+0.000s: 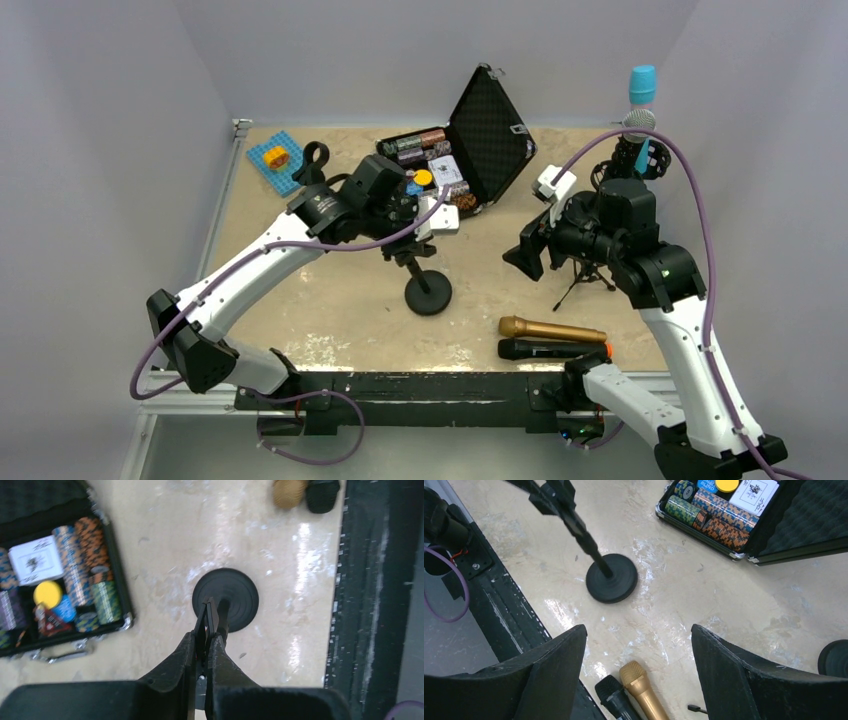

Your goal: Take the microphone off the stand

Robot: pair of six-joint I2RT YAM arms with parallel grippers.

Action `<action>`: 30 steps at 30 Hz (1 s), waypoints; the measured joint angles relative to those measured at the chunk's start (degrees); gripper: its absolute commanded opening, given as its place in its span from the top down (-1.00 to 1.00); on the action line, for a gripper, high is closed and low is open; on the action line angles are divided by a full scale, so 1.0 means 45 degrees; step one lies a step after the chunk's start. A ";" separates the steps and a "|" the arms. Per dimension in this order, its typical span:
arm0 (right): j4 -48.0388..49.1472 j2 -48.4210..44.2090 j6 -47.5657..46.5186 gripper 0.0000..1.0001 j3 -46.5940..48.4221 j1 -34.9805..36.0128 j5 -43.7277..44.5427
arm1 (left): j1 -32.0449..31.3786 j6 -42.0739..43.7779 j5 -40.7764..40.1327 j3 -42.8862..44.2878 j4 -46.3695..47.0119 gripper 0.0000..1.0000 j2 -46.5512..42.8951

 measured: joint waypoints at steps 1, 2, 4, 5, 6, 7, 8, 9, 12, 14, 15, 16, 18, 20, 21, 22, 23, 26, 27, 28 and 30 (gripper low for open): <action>0.0019 0.0005 0.0019 -0.59 0.0000 -0.0024 -0.0005 | 0.0155 0.0151 -0.0321 0.0005 -0.0078 1.00 -0.0112; 0.0044 0.0015 0.0044 -0.58 0.0000 -0.0063 -0.0024 | 0.0359 0.0267 -0.0617 0.0029 -0.0131 1.00 -0.0185; 0.0092 0.0029 0.0073 -0.58 0.0000 -0.0102 -0.0034 | 0.0816 0.0505 -0.1171 0.0175 -0.0253 1.00 -0.0189; 0.0126 0.0044 0.0102 -0.58 0.0000 -0.0121 -0.0039 | 0.1088 0.0641 -0.1481 0.0267 -0.0296 1.00 -0.0151; 0.0155 0.0058 0.0121 -0.58 0.0000 -0.0151 -0.0044 | 0.1336 0.0801 -0.1792 0.0398 -0.0393 1.00 -0.0087; 0.0189 0.0068 0.0141 -0.58 0.0005 -0.0155 -0.0053 | 0.1574 0.0947 -0.2152 0.0549 -0.0500 1.00 0.0024; 0.0223 0.0092 0.0155 -0.58 0.0000 -0.0155 -0.0083 | 0.1787 0.1078 -0.2467 0.0719 -0.0622 1.00 0.0165; 0.0253 0.0117 0.0165 -0.58 0.0005 -0.0155 -0.0097 | 0.1943 0.1137 -0.2667 0.0855 -0.0733 1.00 0.0301; 0.0325 0.0228 0.0214 -0.58 0.0000 -0.0155 -0.0189 | 0.2341 0.1331 -0.3337 0.1171 -0.1010 1.00 0.0695; 0.0325 0.0287 0.0248 -0.58 0.0000 -0.0155 -0.0272 | 0.2463 0.1452 -0.3764 0.1248 -0.1146 1.00 0.0860; 0.0325 0.0301 0.0248 -0.58 0.0005 -0.0155 -0.0291 | 0.2501 0.1511 -0.3925 0.1297 -0.1263 1.00 0.0923; 0.0335 0.0306 0.0253 -0.58 0.0000 -0.0155 -0.0321 | 0.2501 0.1535 -0.4046 0.1341 -0.1326 1.00 0.0962; 0.0340 0.0306 0.0253 -0.58 0.0000 -0.0160 -0.0325 | 0.2521 0.1613 -0.4313 0.1433 -0.1418 1.00 0.1044; 0.0364 0.0306 0.0253 -0.58 0.0000 -0.0160 -0.0330 | 0.2545 0.1651 -0.4464 0.1530 -0.1379 1.00 0.1141; 0.0403 0.0306 0.0257 -0.58 0.0000 -0.0170 -0.0330 | 0.2555 0.1661 -0.4493 0.1627 -0.1336 1.00 0.1219; 0.0427 0.0306 0.0257 -0.58 0.0000 -0.0175 -0.0330 | 0.2574 0.1676 -0.4503 0.1724 -0.1302 1.00 0.1321; 0.0437 0.0306 0.0262 -0.57 0.0000 -0.0180 -0.0335 | 0.2603 0.1724 -0.4517 0.1860 -0.1263 1.00 0.1452; 0.0432 0.0325 0.0267 -0.57 0.0010 -0.0180 -0.0345 | 0.2701 0.1865 -0.4595 0.2331 -0.1127 1.00 0.1957; 0.0403 0.0359 0.0277 -0.57 0.0053 -0.0180 -0.0350 | 0.2744 0.1914 -0.4673 0.2477 -0.1030 1.00 0.2137; 0.0393 0.0393 0.0296 -0.57 0.0131 -0.0180 -0.0355 | 0.2783 0.1948 -0.4731 0.2599 -0.0928 1.00 0.2302; 0.0253 0.0554 0.0321 -0.57 0.0544 -0.0185 -0.0355 | 0.2871 0.1948 -0.4818 0.2773 -0.0797 0.85 0.2550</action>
